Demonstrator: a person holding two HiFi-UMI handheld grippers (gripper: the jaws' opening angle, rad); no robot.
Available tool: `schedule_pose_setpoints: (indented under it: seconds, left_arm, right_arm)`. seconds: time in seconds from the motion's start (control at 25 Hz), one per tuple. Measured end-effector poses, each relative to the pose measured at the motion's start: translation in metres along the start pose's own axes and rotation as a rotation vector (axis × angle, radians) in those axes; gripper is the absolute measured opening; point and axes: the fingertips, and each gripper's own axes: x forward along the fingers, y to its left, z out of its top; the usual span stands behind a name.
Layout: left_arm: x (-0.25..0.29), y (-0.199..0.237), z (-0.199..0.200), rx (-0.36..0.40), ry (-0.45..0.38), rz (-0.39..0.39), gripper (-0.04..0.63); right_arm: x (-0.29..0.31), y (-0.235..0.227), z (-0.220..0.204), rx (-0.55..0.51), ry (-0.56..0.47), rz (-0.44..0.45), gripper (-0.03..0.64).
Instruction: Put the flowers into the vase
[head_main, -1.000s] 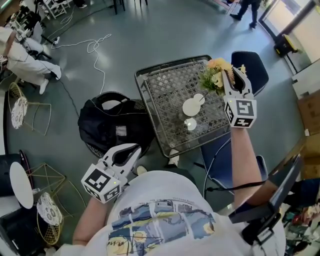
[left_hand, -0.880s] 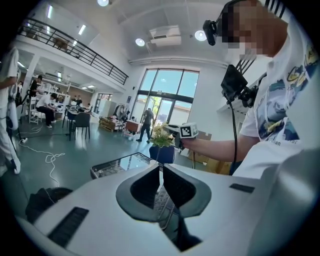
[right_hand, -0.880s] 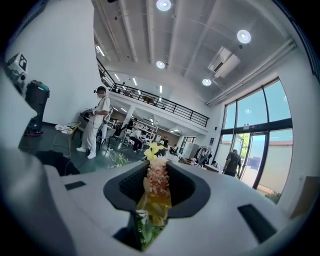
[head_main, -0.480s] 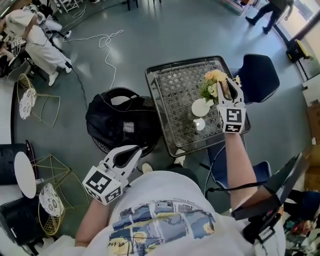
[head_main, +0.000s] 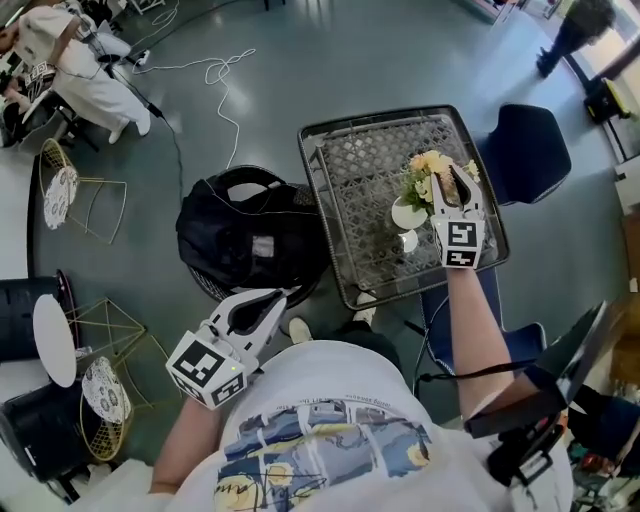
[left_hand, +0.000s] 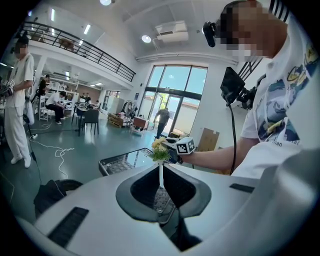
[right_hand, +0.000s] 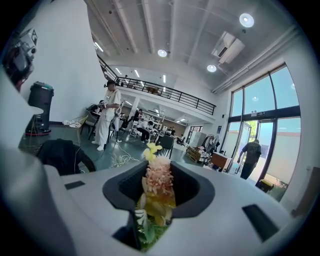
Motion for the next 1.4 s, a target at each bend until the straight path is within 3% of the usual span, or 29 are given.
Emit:
schedule_pose_setpoints:
  seconds: [0.36,0.68,1.08,1.4]
  left_arm:
    - [0.0,0.007,-0.004,0.004,-0.011,-0.023,0.011]
    - [-0.005,0.012,-0.008,0.004,-0.024,-0.073,0.011]
    - [0.001,0.004,0.002,0.046,-0.046,-0.19,0.011]
    - [-0.028,-0.006,-0.008,0.044,-0.044,-0.284,0.011]
  right_arm:
    - [0.0,0.009,0.0,0.029,0.006,0.01,0.176]
    - [-0.018,0.009,0.03,0.072,-0.032,-0.01,0.198]
    - [-0.092,0.007,0.078,0.084,-0.071,-0.078,0.198]
    - [-0.162,0.094,0.073,0.183,0.042,0.018,0.175]
